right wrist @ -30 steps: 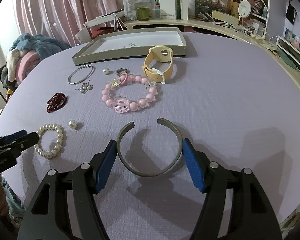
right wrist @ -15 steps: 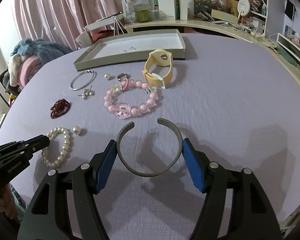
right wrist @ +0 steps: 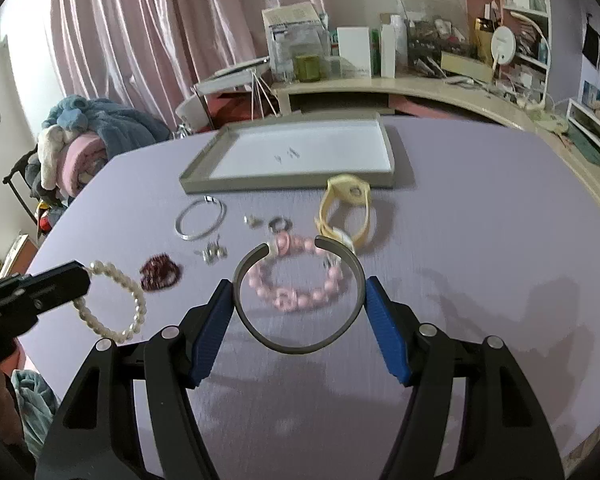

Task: Organize jewelry
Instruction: 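Carry the cuff bangle and pearl bracelet into the tray and release both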

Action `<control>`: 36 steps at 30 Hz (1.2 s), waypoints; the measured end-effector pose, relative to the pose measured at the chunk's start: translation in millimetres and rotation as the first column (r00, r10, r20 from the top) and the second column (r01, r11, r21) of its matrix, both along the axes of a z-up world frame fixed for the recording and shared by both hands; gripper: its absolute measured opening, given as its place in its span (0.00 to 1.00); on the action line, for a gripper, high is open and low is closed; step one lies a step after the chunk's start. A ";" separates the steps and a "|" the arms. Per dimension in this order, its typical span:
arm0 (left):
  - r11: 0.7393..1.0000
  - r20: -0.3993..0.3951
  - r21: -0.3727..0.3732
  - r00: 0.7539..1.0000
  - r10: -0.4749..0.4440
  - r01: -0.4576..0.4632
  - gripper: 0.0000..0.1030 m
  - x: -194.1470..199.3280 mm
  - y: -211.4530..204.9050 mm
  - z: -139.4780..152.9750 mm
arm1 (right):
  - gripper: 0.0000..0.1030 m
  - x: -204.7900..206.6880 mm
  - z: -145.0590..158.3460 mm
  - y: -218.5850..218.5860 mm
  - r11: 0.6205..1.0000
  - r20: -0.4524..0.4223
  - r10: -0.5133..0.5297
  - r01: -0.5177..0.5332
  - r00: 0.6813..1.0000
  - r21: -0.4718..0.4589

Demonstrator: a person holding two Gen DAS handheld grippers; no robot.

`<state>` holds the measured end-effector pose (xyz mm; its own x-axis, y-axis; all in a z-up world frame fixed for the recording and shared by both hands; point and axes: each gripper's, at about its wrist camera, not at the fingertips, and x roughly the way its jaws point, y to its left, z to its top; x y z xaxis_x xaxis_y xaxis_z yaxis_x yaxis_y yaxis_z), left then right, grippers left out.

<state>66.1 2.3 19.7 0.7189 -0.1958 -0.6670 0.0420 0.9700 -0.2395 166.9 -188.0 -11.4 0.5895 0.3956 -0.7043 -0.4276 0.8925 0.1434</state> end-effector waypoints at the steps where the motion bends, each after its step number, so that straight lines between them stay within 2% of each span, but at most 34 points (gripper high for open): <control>1: 1.000 0.011 0.000 1.000 0.003 -0.003 0.09 4.0 0.8 7.6 | 0.66 2.7 3.1 0.7 1.000 0.005 0.002 -0.002 1.000 0.002; 6: 1.000 0.032 -0.019 0.999 0.025 -0.024 0.09 26.2 14.9 32.0 | 0.66 20.4 16.9 5.3 1.000 0.035 0.001 -0.001 0.999 0.005; 13: 1.000 0.059 0.004 0.998 0.020 -0.021 0.09 75.9 32.3 59.5 | 0.66 56.6 33.4 13.0 1.000 0.073 -0.018 0.017 0.997 0.010; 20: 0.999 0.058 0.026 0.998 0.019 -0.021 0.09 148.3 50.6 76.8 | 0.66 110.4 59.4 31.5 1.000 0.134 -0.023 0.024 0.991 -0.005; 23: 0.999 0.051 0.042 0.998 0.029 -0.032 0.09 181.6 58.8 79.6 | 0.66 138.4 62.6 41.6 1.000 0.120 -0.019 0.022 0.993 -0.017; 29: 0.998 0.029 0.049 0.999 0.038 -0.039 0.09 236.5 75.1 69.8 | 0.66 197.1 39.6 67.2 0.998 0.030 -0.009 0.010 1.000 -0.066; 36: 0.998 -0.025 0.061 0.999 0.029 -0.027 0.09 281.7 82.9 39.4 | 0.66 253.7 -20.2 95.2 0.990 -0.130 -0.018 -0.001 0.991 -0.143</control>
<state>347.8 85.2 59.1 0.7060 -0.1346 -0.6953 0.0091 0.9834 -0.1811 420.7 -92.8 -31.6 0.4914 0.2813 -0.8242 -0.4060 0.9113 0.0690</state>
